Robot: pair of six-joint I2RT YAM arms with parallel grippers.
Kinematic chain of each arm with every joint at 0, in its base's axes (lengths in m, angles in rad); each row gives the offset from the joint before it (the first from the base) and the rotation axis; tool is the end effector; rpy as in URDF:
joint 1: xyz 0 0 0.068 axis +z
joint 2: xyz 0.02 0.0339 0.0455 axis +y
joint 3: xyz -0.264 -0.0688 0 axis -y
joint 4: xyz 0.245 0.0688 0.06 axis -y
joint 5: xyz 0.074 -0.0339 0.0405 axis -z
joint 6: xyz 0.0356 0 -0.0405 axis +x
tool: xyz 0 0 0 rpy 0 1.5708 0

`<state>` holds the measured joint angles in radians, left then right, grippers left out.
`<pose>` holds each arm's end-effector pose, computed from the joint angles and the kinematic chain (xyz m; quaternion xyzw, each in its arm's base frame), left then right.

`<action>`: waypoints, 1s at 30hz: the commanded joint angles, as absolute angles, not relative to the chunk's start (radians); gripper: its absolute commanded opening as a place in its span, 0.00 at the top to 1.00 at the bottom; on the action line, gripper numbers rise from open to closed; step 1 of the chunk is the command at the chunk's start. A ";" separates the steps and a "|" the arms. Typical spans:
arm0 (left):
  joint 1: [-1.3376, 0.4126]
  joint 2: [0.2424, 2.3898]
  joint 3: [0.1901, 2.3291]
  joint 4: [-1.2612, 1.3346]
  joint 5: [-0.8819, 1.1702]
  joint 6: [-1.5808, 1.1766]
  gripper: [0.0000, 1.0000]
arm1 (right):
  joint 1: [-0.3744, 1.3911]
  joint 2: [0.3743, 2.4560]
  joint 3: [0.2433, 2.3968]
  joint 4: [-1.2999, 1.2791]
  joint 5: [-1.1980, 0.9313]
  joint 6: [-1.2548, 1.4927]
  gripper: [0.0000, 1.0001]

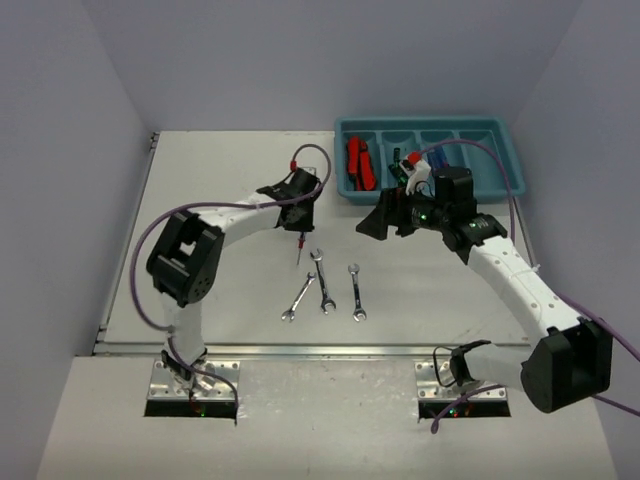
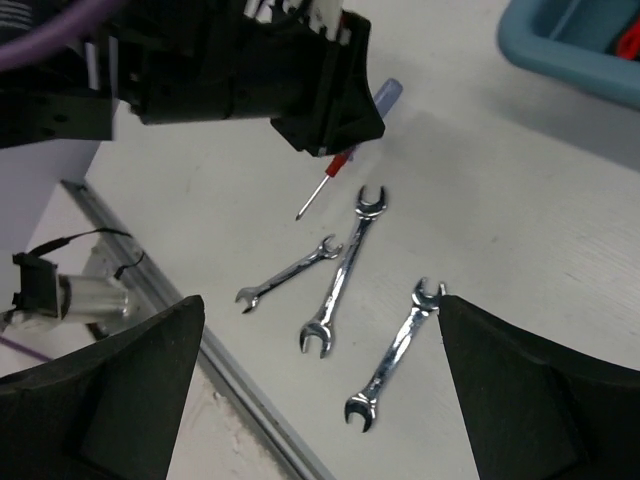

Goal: Sort the tools into containers

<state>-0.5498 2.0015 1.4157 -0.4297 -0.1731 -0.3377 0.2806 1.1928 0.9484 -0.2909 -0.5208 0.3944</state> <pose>0.3656 -0.2169 0.1753 0.0779 0.9552 -0.0422 0.2823 0.2497 0.0904 0.3043 -0.0795 0.8455 0.3695 0.3772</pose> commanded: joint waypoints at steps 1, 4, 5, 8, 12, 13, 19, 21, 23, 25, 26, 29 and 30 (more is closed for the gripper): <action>-0.531 1.654 1.252 -0.219 -0.141 -0.512 1.00 | 0.341 1.269 0.874 0.006 -0.724 0.531 0.01; -0.529 1.476 1.066 0.002 -0.035 -0.622 1.00 | 0.412 1.335 0.848 0.188 -0.714 0.583 0.03; -0.528 1.445 1.033 0.068 0.009 -0.657 1.00 | 0.430 1.360 0.858 0.225 -0.689 0.590 0.04; -0.529 1.354 0.929 0.207 0.103 -0.769 1.00 | 0.483 1.437 0.922 0.298 -0.665 0.622 0.12; -0.529 1.305 0.865 0.316 0.175 -0.851 1.00 | 0.517 1.528 0.981 0.355 -0.640 0.657 0.23; -0.529 1.295 0.857 0.329 0.180 -0.866 1.00 | 0.523 1.542 0.990 0.365 -0.630 0.662 0.30; -0.529 1.233 0.812 0.370 0.196 -0.896 0.85 | 0.536 1.584 1.036 0.369 -0.564 0.679 1.00; -0.529 1.214 0.827 0.304 0.159 -0.861 0.22 | 0.535 1.575 1.050 0.310 -0.506 0.636 1.00; -0.529 1.202 0.872 0.236 0.079 -0.814 0.03 | 0.534 1.566 1.076 0.201 -0.456 0.579 1.00; -0.529 1.198 0.947 0.054 -0.062 -0.744 0.00 | 0.521 1.559 1.133 0.009 -0.278 0.471 1.00; -0.529 1.201 1.000 -0.028 -0.123 -0.715 0.00 | 0.504 1.567 1.170 -0.063 -0.204 0.418 1.00; -0.529 1.208 1.087 -0.285 -0.324 -0.629 0.00 | 0.404 1.644 1.291 -0.318 -0.041 0.310 1.00; -0.529 1.206 1.105 -0.333 -0.358 -0.603 0.00 | 0.362 1.671 1.330 -0.373 -0.014 0.283 1.00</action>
